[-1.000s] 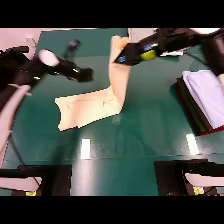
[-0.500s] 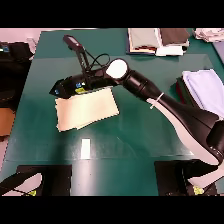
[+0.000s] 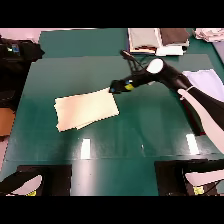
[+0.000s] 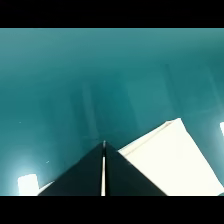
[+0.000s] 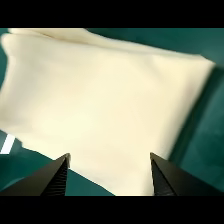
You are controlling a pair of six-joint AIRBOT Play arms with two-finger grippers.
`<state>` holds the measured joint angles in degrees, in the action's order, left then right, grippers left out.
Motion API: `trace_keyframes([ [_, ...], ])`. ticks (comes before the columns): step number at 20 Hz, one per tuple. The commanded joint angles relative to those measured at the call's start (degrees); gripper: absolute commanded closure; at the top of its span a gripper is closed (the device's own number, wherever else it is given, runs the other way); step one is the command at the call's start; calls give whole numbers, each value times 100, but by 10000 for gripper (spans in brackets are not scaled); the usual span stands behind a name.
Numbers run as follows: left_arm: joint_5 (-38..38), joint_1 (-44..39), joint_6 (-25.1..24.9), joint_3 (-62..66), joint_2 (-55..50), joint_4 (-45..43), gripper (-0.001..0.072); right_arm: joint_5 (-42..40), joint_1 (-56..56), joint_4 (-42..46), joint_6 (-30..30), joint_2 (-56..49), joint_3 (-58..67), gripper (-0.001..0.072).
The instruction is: Fold the shirts.
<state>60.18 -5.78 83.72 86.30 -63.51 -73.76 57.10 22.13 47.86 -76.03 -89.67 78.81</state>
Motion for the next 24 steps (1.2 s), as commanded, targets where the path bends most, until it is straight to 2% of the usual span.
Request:
trace_keyframes([
  [1, -76, -175, -20, -7, -48, 81, 683, 319, -680, -50, -302, -280, -634, 135],
  [4, -74, -175, -20, -7, -103, 81, 683, 345, -511, -662, -295, -938, -452, 137],
  [9, -55, -175, -20, -7, -138, 81, 683, 332, 354, -1309, -289, -2096, 619, 143],
  [10, -55, -175, -20, -7, -138, 85, 683, 313, 498, -1526, -201, -2299, 839, 169],
  [11, -55, -175, -17, -7, -138, 94, 683, 282, 643, -1690, -63, -2481, 1091, 299],
  [13, -39, -175, -20, -7, -138, 271, 684, 199, 831, -1606, 107, -2667, 1532, 620],
  [15, 20, -175, -22, -7, -138, 439, 685, -17, 831, -1344, 149, -2579, 1829, 695],
  [19, 127, -175, -22, -7, -138, 739, 685, 267, 94, -140, -111, -1882, 2286, 695],
  [22, 66, -208, -168, -7, -136, 1202, 685, 461, -894, 798, -402, -1097, 2238, 695],
  [24, -127, -450, -168, -7, -138, 1110, 685, 636, -1733, 1246, -520, -629, 2188, 695],
])
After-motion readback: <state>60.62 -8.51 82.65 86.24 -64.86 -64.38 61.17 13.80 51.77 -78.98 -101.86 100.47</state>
